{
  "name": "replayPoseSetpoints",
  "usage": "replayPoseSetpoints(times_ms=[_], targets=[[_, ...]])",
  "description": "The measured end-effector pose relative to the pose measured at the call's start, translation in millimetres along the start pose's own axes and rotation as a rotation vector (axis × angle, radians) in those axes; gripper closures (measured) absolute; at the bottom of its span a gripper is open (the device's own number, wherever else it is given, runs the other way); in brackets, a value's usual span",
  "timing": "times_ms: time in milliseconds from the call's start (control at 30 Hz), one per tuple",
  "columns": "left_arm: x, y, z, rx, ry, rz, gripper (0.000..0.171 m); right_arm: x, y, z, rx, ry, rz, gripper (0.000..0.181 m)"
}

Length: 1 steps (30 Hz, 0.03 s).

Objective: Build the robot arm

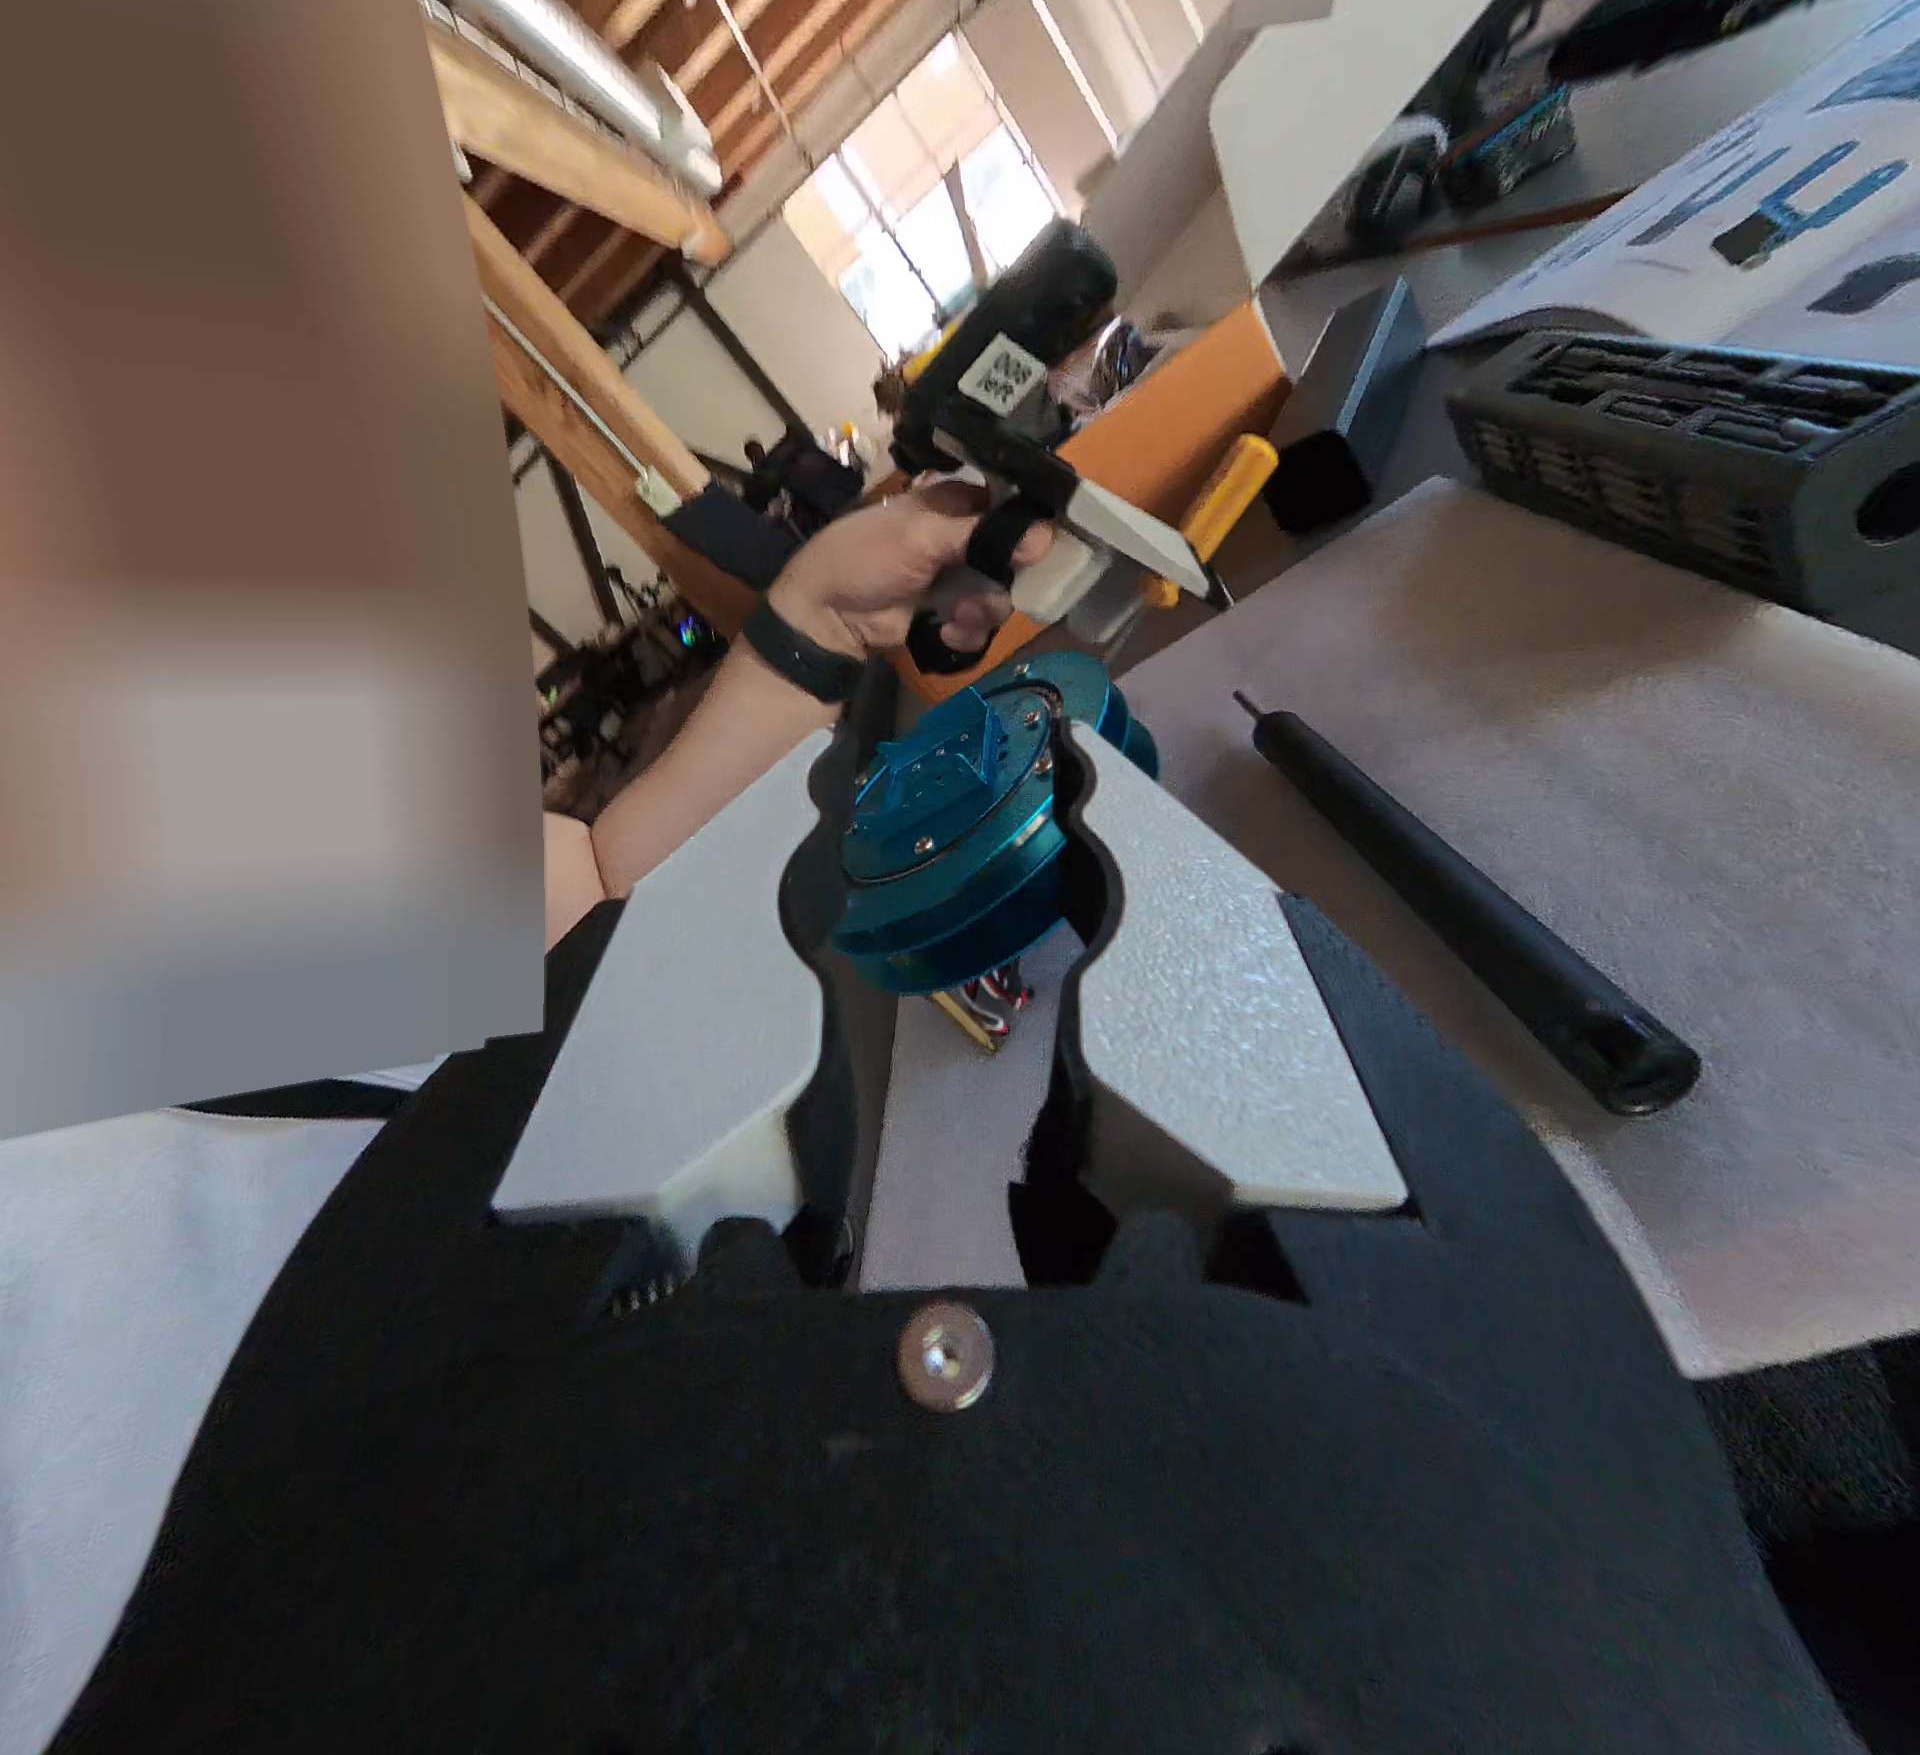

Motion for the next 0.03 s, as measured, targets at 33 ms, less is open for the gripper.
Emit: replayPoseSetpoints(times_ms=[33], targets=[[2.3, 5.6, -1.1, 0.01, 0.014, 0.044, 0.154, -1.4, -1.0, -5.8, 0.001, -0.054, 0.009, 0.144]])
Point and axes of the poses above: each gripper's, where its closed fingertips meet, x out along the fingers, z out of its top, y = z × x across the jaws, the point moved 8 cm from there along -x, back along the fingers, and after that the axes turned 9 degrees about -y, right-handed, at the moved point
